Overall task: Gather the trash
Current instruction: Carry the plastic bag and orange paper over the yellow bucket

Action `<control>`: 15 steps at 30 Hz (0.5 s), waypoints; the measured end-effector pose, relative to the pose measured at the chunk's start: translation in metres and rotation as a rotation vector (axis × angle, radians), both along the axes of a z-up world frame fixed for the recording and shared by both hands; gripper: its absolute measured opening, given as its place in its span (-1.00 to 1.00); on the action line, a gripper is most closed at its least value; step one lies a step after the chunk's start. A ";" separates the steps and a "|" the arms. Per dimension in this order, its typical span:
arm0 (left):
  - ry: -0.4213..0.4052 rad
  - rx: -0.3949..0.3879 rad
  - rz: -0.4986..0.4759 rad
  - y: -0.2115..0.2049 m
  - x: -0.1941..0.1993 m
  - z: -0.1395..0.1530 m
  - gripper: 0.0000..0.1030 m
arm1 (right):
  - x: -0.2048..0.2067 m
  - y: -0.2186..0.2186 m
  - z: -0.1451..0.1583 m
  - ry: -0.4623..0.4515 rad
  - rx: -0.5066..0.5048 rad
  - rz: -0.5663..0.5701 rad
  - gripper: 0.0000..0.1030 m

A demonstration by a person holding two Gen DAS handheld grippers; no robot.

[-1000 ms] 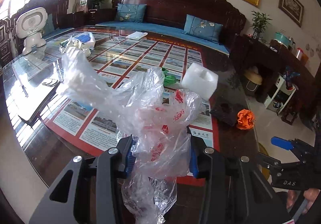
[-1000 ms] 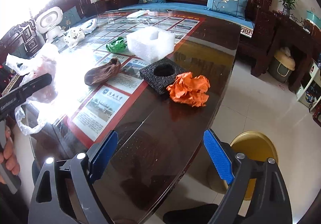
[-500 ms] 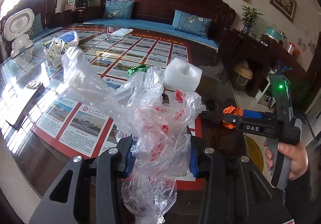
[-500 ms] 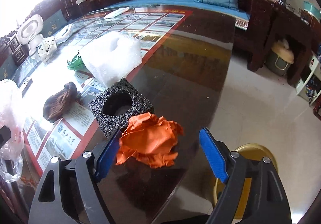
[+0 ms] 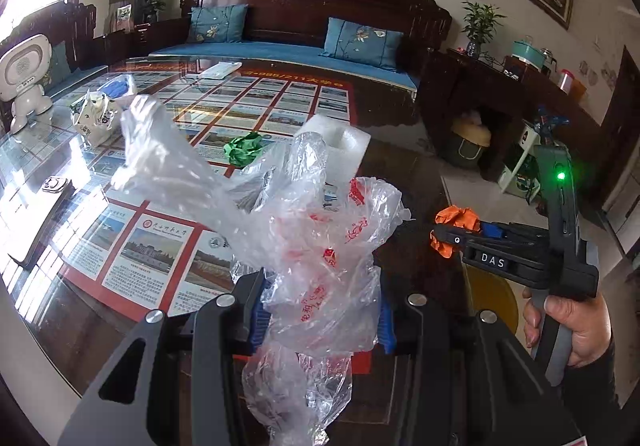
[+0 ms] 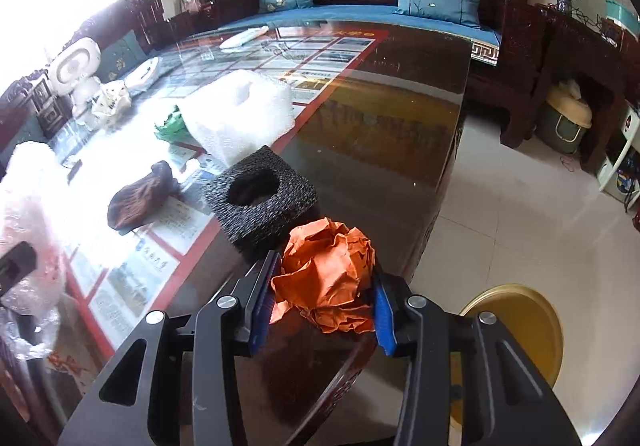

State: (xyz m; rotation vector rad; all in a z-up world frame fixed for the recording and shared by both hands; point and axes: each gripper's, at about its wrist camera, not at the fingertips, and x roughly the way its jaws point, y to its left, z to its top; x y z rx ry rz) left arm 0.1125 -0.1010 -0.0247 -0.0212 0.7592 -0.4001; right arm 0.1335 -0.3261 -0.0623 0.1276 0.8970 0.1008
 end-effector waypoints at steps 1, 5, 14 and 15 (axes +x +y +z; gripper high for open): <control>-0.002 0.004 -0.011 -0.004 -0.002 0.001 -0.17 | -0.006 -0.003 0.003 -0.009 0.020 0.001 -0.21; -0.003 0.014 -0.060 -0.027 -0.010 0.004 -0.17 | -0.037 -0.019 0.017 -0.029 0.116 0.024 -0.21; 0.030 0.044 -0.208 -0.107 -0.022 -0.005 -0.17 | -0.096 -0.056 0.031 -0.059 0.089 -0.002 -0.21; 0.032 0.052 -0.234 -0.120 -0.024 -0.007 -0.17 | -0.103 -0.063 0.030 -0.061 0.083 -0.013 -0.21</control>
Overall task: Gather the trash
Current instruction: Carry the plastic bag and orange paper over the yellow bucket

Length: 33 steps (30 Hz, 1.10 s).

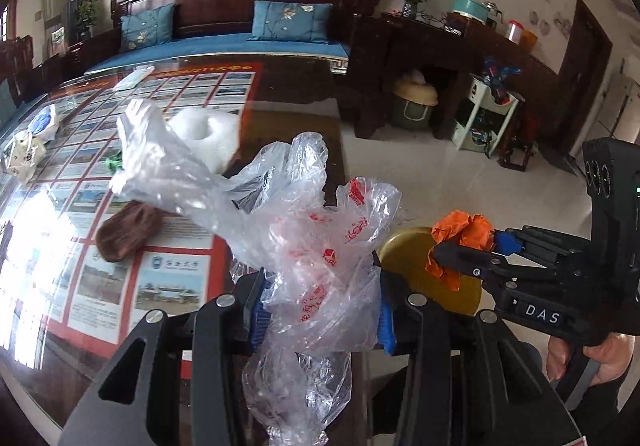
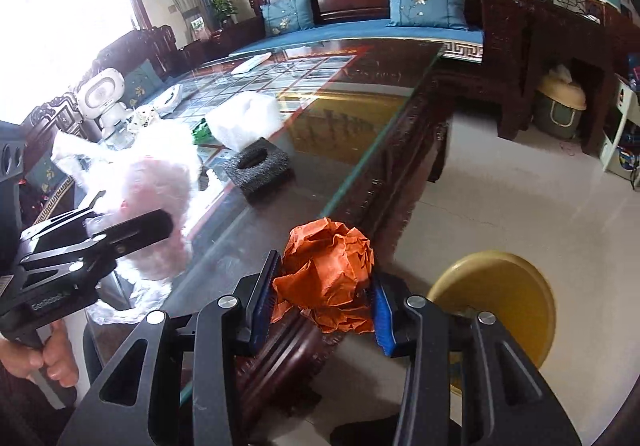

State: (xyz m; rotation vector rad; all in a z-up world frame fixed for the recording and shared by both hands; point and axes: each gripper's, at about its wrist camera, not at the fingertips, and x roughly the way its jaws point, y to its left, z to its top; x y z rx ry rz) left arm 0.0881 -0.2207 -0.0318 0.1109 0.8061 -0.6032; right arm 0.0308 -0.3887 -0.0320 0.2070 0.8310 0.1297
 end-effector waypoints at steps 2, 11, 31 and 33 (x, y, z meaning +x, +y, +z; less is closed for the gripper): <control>0.004 0.014 -0.043 -0.024 -0.003 -0.002 -0.17 | -0.011 -0.016 -0.002 -0.001 -0.012 -0.029 -0.21; 0.030 0.043 -0.235 -0.133 -0.012 -0.014 -0.18 | -0.053 -0.100 -0.021 0.036 -0.036 -0.201 -0.21; 0.173 0.266 -0.427 -0.289 0.009 -0.102 -0.18 | -0.084 -0.218 -0.090 0.185 -0.029 -0.372 -0.21; 0.206 0.265 -0.447 -0.303 0.015 -0.113 -0.15 | -0.084 -0.227 -0.097 0.198 -0.021 -0.382 -0.21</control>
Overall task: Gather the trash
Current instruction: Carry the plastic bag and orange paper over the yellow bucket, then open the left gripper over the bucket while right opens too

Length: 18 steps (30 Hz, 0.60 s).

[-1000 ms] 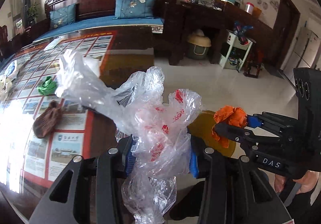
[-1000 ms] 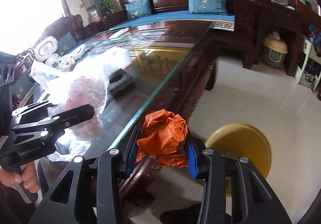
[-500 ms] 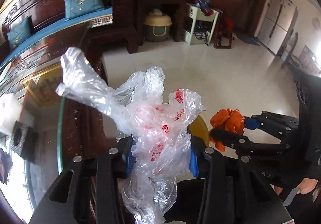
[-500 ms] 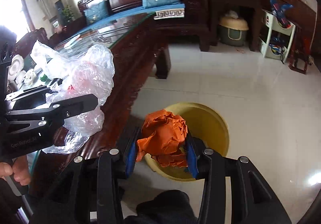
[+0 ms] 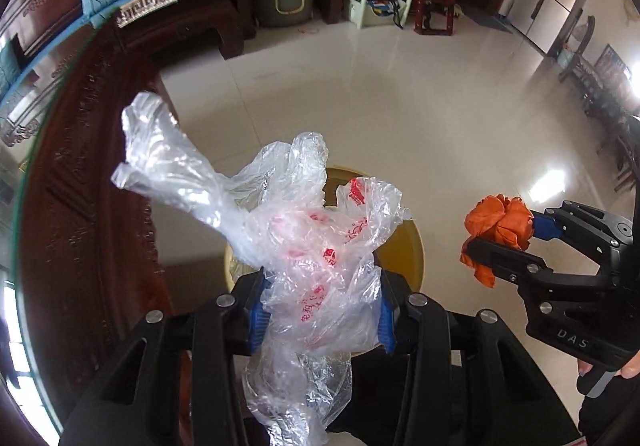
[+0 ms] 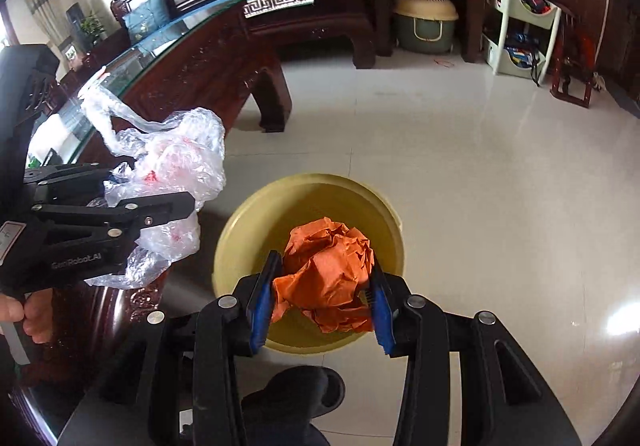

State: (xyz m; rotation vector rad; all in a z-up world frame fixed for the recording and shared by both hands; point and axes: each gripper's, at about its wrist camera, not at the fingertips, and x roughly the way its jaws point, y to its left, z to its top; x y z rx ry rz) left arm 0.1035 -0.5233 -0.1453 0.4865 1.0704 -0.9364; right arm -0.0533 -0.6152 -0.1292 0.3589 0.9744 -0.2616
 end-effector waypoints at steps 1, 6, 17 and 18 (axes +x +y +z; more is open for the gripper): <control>0.016 -0.003 -0.005 -0.006 0.002 -0.005 -0.10 | 0.001 -0.004 -0.003 0.005 0.003 -0.005 -0.21; -0.003 0.035 -0.018 -0.025 0.006 -0.019 0.42 | 0.004 -0.016 -0.018 0.031 0.019 -0.016 -0.21; -0.062 0.006 -0.016 -0.023 0.007 -0.007 0.92 | 0.019 -0.019 -0.029 0.045 0.039 0.004 -0.21; -0.068 0.003 -0.013 -0.022 0.006 -0.005 0.92 | 0.020 -0.018 -0.029 0.045 0.039 0.007 -0.21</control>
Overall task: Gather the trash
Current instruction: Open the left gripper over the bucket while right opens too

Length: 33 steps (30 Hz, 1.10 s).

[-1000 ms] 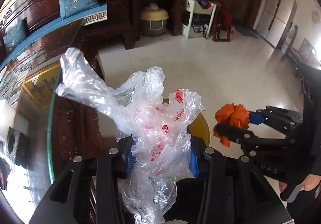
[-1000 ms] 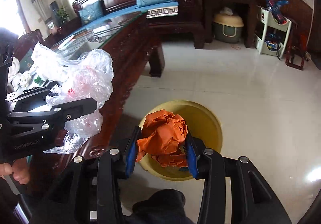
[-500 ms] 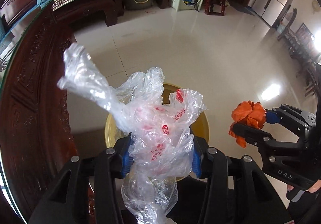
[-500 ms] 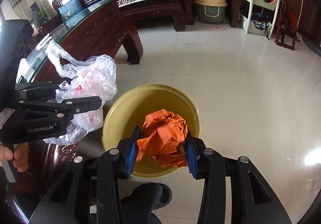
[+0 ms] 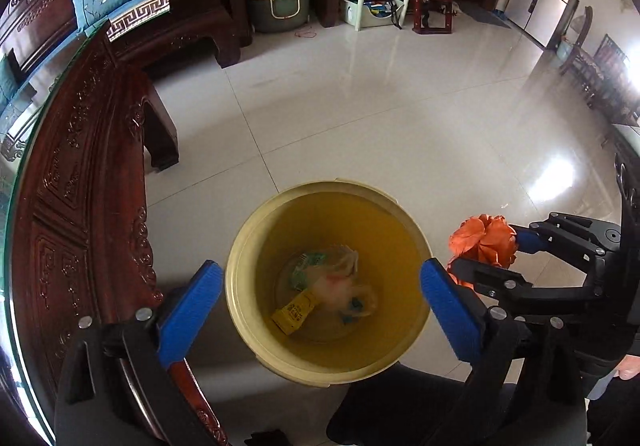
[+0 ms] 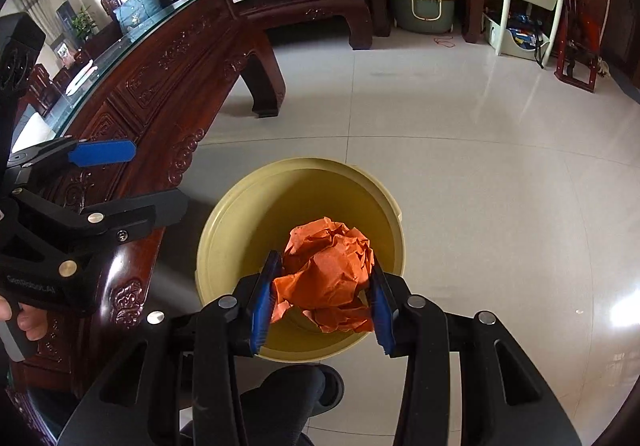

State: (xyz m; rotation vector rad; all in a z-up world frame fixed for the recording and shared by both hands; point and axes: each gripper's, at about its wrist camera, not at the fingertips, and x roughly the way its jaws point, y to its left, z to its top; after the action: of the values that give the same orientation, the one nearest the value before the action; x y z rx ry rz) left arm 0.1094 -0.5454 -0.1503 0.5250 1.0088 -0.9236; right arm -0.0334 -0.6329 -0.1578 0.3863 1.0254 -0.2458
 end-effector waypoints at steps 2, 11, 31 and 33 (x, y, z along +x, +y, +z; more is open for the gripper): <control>-0.005 -0.004 0.000 0.002 -0.001 0.002 0.92 | 0.000 0.002 0.002 -0.002 -0.003 0.005 -0.21; 0.012 -0.010 0.121 0.062 -0.001 0.017 0.92 | 0.010 0.017 0.013 0.011 -0.047 0.043 -0.21; 0.005 -0.120 0.293 0.152 0.034 0.036 0.92 | 0.068 0.056 0.024 0.040 -0.163 0.120 0.59; 0.011 -0.117 0.277 0.153 0.032 0.034 0.92 | 0.068 0.057 0.028 0.036 -0.172 0.113 0.61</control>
State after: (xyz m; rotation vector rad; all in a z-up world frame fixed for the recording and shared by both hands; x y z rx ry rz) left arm 0.1416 -0.3922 -0.1159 0.2741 1.0015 -0.7330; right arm 0.0344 -0.5755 -0.1299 0.1684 1.0492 -0.2383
